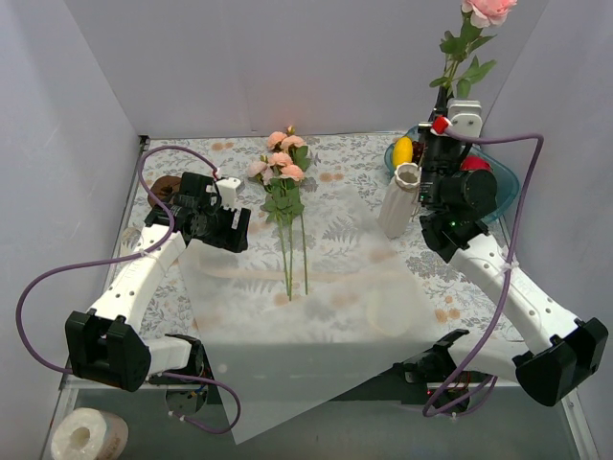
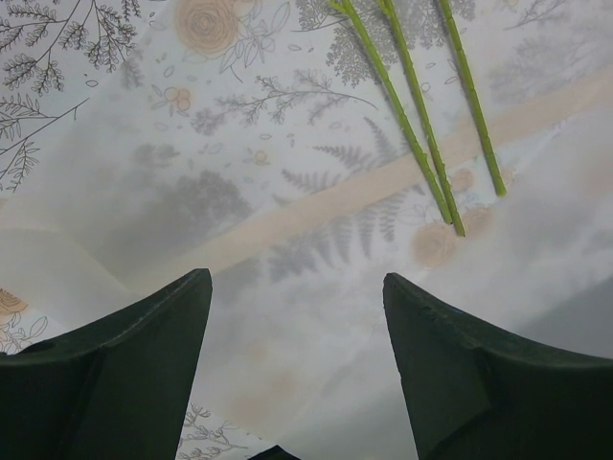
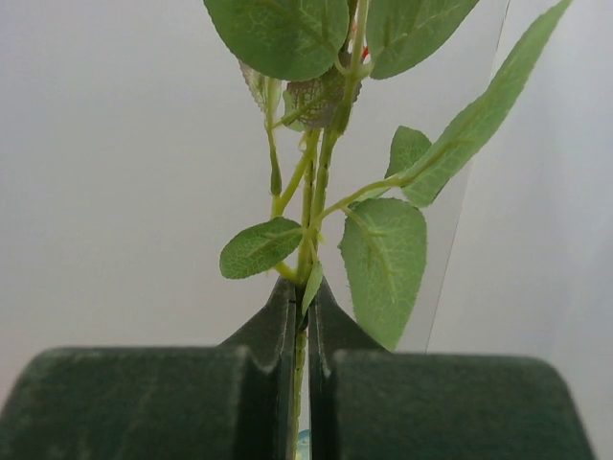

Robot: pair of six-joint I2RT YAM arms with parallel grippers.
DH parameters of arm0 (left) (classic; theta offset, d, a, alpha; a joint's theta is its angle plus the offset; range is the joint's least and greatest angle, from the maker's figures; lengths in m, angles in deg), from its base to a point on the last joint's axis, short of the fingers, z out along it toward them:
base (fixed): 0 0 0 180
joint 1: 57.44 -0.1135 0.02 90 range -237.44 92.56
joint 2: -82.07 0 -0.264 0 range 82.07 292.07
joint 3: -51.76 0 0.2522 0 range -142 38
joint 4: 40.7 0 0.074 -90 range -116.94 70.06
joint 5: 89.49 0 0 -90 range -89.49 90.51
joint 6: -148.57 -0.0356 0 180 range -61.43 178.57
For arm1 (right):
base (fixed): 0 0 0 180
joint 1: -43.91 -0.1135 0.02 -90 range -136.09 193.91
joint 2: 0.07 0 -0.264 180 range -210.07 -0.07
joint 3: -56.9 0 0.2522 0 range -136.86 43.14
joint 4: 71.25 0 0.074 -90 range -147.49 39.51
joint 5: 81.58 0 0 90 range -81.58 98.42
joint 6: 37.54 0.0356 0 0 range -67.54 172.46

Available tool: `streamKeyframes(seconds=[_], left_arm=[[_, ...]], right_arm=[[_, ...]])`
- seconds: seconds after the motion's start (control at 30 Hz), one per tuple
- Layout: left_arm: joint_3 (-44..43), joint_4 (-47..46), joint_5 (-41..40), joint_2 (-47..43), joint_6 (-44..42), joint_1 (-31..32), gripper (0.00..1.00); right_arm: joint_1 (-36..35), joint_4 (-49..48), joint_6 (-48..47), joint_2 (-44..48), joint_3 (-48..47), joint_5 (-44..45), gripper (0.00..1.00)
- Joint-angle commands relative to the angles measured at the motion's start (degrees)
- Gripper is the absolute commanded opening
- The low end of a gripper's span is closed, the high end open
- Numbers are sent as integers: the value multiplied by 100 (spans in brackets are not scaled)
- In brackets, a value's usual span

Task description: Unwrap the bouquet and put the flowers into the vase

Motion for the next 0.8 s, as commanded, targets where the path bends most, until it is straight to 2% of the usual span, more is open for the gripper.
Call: streamKeyframes(seconds=[0.0,0.07,0.4,0.77], left_arm=[[-98,-5,28,-218,-54,-40,72],[-89,-40,2,-271,-37,-40,71],[-37,56,-42,-473,-151,-40,71],[-54,83,-60,-526,-160,-40,73]], right_arm=[[75,-1194,-224,-110,253,-26,1],[119,-1545,-154,-128,376,-9,1],[233,-1977,48,-488,693,18,1],[260,-1846,267,-401,1343,132,1]])
